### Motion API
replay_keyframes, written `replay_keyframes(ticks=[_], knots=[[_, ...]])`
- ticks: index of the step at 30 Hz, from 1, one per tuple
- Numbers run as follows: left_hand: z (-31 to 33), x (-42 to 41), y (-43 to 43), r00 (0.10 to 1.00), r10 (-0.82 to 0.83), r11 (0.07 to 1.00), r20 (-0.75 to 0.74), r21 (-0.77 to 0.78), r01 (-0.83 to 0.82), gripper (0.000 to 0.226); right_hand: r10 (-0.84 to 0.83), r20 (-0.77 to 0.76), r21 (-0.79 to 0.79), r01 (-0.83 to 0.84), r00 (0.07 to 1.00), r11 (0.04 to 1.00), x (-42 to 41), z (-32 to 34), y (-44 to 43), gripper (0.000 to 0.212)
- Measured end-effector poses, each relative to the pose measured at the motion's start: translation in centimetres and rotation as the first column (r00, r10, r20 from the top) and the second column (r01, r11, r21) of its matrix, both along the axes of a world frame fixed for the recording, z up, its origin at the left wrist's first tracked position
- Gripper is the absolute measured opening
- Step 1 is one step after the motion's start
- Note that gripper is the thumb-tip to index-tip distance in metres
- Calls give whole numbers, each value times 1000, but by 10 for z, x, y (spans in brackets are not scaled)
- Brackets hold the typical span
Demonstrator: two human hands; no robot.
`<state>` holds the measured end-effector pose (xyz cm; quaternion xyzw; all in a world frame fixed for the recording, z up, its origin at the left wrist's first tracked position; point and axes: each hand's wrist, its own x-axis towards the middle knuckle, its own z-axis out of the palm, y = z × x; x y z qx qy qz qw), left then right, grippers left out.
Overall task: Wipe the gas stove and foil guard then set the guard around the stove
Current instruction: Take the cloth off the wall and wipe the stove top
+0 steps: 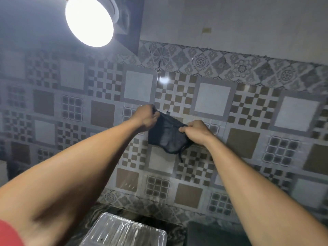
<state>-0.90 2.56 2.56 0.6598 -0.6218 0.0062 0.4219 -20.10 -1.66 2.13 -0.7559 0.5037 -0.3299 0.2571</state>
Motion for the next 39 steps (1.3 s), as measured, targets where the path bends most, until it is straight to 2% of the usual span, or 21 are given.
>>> replay_keyframes(ticks=[4, 6, 8, 12, 14, 16, 18, 21, 23, 24, 25, 27, 28, 30, 33, 35, 36, 38, 39], knots=[[-17, -20, 19, 994, -49, 991, -100, 123, 62, 31, -25, -66, 102, 31, 997, 994, -26, -7, 19, 14], [-29, -33, 28, 961, -87, 974, -263, 180, 138, 30, -41, -54, 168, 50, 998, 985, -38, -12, 26, 25], [-39, -57, 41, 889, -133, 943, -439, 222, 250, 26, -74, 60, 289, 54, 995, 956, -54, -21, 33, 30], [-60, -112, 65, 768, -154, 902, -621, 230, 366, 29, -80, 245, 466, -45, 966, 884, -87, -41, 43, 24], [-69, -137, 79, 693, -151, 878, -705, 227, 422, 38, -36, 273, 491, -107, 961, 865, -103, -50, 51, 38], [-78, -159, 90, 644, -128, 867, -754, 230, 442, 49, -23, 211, 466, -80, 977, 881, -119, -61, 55, 46], [-93, -180, 98, 611, -101, 875, -785, 222, 430, 54, -40, 121, 410, -13, 992, 912, -136, -74, 60, 40], [-120, -203, 109, 532, -29, 896, -846, 214, 389, 42, -44, 36, 365, 28, 998, 931, -158, -93, 63, 20], [-143, -217, 116, 479, -3, 922, -878, 183, 341, 32, -33, -32, 322, 42, 999, 946, -169, -108, 62, 19], [-159, -224, 117, 523, -2, 940, -852, 177, 292, 29, -14, -64, 300, 32, 998, 953, -173, -116, 60, 16], [-177, -231, 119, 641, 10, 955, -768, 198, 222, 31, 8, -94, 274, 18, 996, 962, -177, -125, 59, 12], [-213, -253, 136, 897, 22, 962, -441, 255, 102, 41, 54, -145, 205, -24, 988, 978, -183, -141, 55, 9], [-229, -267, 146, 962, 0, 957, -272, 280, 78, 45, 69, -174, 160, -41, 982, 986, -185, -149, 52, 12], [-257, -294, 162, 996, -91, 928, -24, 362, 93, 58, 103, -229, 53, -93, 968, 994, -187, -162, 45, 19], [-286, -319, 173, 974, -162, 837, 155, 544, 53, 74, 193, -286, -44, -214, 939, 976, -184, -181, 39, 32], [-296, -324, 173, 961, -151, 803, 233, 595, -18, 77, 306, -392, 8, -330, 867, 944, -185, -196, 35, 39], [-299, -325, 173, 949, -148, 801, 277, 596, -49, 77, 372, -472, 75, -384, 799, 920, -186, -203, 34, 40], [-300, -327, 172, 940, -140, 799, 311, 597, -78, 76, 464, -566, 201, -433, 681, 879, -190, -217, 31, 32], [-300, -328, 171, 938, -136, 796, 318, 599, -88, 77, 484, -554, 225, -437, 678, 871, -192, -223, 30, 25]])
